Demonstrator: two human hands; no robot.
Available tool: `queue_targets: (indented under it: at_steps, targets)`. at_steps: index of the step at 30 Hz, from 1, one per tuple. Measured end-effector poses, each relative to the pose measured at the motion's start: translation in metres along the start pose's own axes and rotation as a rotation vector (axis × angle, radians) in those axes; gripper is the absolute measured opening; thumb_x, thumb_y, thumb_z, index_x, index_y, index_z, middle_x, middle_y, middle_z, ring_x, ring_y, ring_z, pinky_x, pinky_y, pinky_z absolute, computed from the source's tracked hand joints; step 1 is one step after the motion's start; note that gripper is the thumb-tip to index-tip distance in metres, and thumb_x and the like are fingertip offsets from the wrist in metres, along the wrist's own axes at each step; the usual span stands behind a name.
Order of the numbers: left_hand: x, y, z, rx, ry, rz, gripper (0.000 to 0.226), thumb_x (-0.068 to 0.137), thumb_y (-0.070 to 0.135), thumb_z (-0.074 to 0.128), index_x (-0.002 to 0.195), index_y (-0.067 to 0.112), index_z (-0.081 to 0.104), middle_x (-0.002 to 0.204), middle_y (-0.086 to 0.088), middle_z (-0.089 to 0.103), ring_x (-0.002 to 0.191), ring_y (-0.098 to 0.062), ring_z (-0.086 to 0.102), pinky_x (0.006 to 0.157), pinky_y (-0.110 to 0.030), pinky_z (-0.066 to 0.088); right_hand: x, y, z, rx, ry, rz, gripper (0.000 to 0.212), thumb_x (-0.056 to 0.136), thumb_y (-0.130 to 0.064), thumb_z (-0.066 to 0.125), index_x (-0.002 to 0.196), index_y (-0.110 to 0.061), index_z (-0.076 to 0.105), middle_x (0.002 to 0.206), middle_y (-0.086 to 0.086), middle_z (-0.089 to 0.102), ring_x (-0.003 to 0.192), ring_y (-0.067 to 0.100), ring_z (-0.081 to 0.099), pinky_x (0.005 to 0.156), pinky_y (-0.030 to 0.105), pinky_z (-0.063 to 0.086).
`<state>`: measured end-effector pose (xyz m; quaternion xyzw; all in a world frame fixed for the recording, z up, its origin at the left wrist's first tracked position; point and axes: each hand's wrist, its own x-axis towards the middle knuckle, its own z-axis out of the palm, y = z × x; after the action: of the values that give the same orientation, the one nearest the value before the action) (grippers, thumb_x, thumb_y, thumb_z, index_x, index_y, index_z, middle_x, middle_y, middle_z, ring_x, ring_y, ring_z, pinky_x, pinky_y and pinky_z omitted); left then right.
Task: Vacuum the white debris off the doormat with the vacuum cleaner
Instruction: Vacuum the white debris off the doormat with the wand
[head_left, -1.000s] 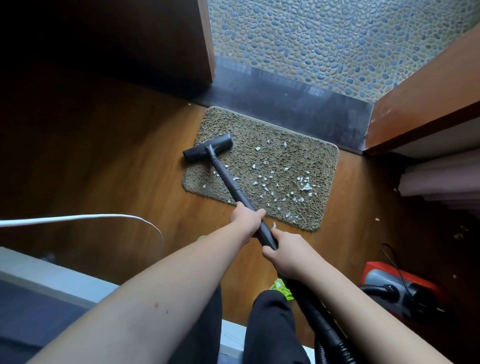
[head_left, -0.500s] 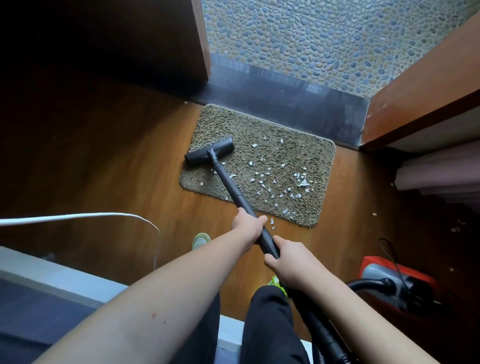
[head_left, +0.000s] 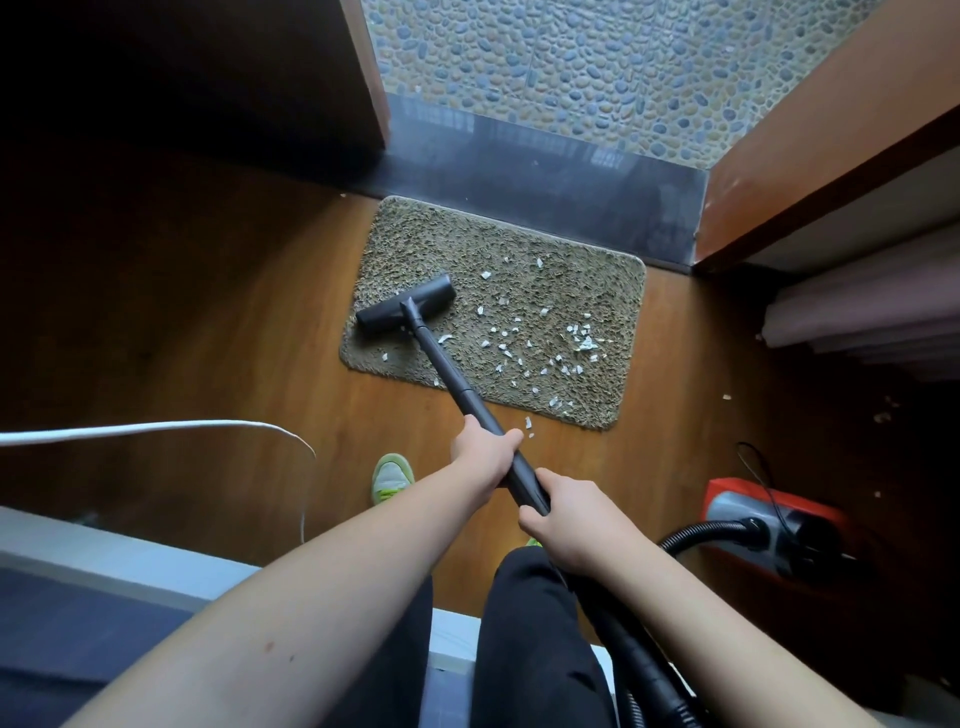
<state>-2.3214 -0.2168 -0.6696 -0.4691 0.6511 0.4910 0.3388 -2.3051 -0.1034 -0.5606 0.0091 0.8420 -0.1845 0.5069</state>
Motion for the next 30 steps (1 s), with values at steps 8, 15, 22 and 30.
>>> queue_targets:
  at_steps: [8,15,22,30]
  targets:
    - [0.013,0.017,-0.017,-0.033,0.034,0.057,0.039,0.083,0.028,0.064,0.113,0.013,0.047,0.105,-0.013,0.062,0.092,-0.033,0.065,0.081,-0.045,0.059,0.019,-0.019,-0.003,-0.003,0.047,-0.014,0.015,0.09,-0.033,0.05,0.093,-0.019,0.048,0.083,0.002,0.06,0.072,0.024,0.058,0.062,0.032,0.045]
    - [0.036,0.043,-0.037,-0.102,0.096,0.101,0.036,0.078,0.03,0.064,0.108,0.015,0.051,0.105,-0.013,0.063,0.093,-0.032,0.064,0.082,-0.047,0.058,0.047,-0.047,-0.013,-0.023,0.091,-0.064,0.02,0.09,-0.033,0.049,0.1,-0.016,0.051,0.088,0.004,0.062,0.081,0.029,0.064,0.075,0.037,0.056]
    - [0.045,0.043,-0.041,-0.093,0.093,0.053,0.036,0.083,0.027,0.068,0.11,0.011,0.049,0.108,-0.014,0.06,0.096,-0.035,0.063,0.081,-0.048,0.059,0.056,-0.052,-0.013,-0.008,0.034,-0.056,0.023,0.089,-0.032,0.05,0.102,-0.014,0.05,0.096,0.011,0.066,0.081,0.033,0.067,0.075,0.043,0.059]
    - [0.026,0.025,-0.019,-0.102,0.081,0.046,0.031,0.084,0.025,0.068,0.103,0.018,0.045,0.104,-0.01,0.06,0.095,-0.033,0.064,0.084,-0.047,0.058,0.041,-0.023,-0.001,0.022,0.028,-0.008,0.02,0.089,-0.034,0.049,0.098,-0.016,0.049,0.092,0.007,0.064,0.079,0.029,0.065,0.069,0.034,0.053]
